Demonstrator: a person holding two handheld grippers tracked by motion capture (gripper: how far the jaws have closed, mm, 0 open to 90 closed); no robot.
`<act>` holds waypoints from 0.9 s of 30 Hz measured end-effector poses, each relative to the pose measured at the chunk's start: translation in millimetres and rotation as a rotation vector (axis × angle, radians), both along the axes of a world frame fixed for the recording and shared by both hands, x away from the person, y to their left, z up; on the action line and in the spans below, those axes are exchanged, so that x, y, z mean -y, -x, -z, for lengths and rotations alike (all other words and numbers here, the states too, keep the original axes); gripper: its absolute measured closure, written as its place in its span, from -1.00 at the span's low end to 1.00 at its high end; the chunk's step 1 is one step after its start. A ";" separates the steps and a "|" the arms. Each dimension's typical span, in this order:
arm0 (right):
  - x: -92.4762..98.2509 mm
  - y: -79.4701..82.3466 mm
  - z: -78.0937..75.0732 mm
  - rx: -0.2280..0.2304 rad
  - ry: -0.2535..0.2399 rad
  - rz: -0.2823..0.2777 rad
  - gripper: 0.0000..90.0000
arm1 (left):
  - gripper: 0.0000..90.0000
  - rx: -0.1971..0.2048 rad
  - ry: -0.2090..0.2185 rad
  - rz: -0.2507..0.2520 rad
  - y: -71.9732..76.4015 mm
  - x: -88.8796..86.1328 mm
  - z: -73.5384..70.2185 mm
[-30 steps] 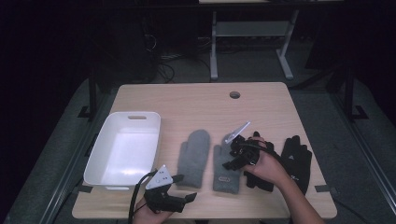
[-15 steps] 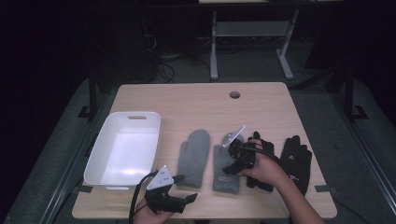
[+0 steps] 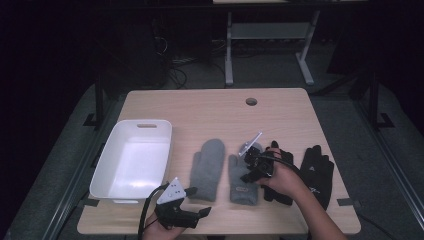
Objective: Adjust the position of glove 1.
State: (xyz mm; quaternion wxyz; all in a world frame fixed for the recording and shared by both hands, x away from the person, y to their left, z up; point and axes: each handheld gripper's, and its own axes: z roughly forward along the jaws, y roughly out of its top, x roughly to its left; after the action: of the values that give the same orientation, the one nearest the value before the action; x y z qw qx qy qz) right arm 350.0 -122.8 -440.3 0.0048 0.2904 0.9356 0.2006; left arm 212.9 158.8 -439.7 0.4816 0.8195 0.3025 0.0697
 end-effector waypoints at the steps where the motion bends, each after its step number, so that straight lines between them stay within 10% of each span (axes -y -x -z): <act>1: 0.6 -1.5 0.0 -0.001 -0.001 0.003 0.26 | -0.51 -0.001 0.000 -0.001 0.0 -0.1 -0.1; 13: -6.4 2.8 -4.5 0.048 0.047 0.027 0.69 | -0.51 0.004 0.004 -0.006 0.5 -0.6 -0.3; 27: -1.7 12.3 -24.5 0.054 -0.009 0.109 0.84 | -0.51 0.045 0.008 -0.036 2.9 -3.1 -4.6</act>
State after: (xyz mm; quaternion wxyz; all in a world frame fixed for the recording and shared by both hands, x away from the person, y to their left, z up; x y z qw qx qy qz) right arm 337.7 -121.1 -415.8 0.0398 0.3357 0.9170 0.2119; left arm 210.1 161.9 -435.1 0.4902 0.8103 0.3066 0.0956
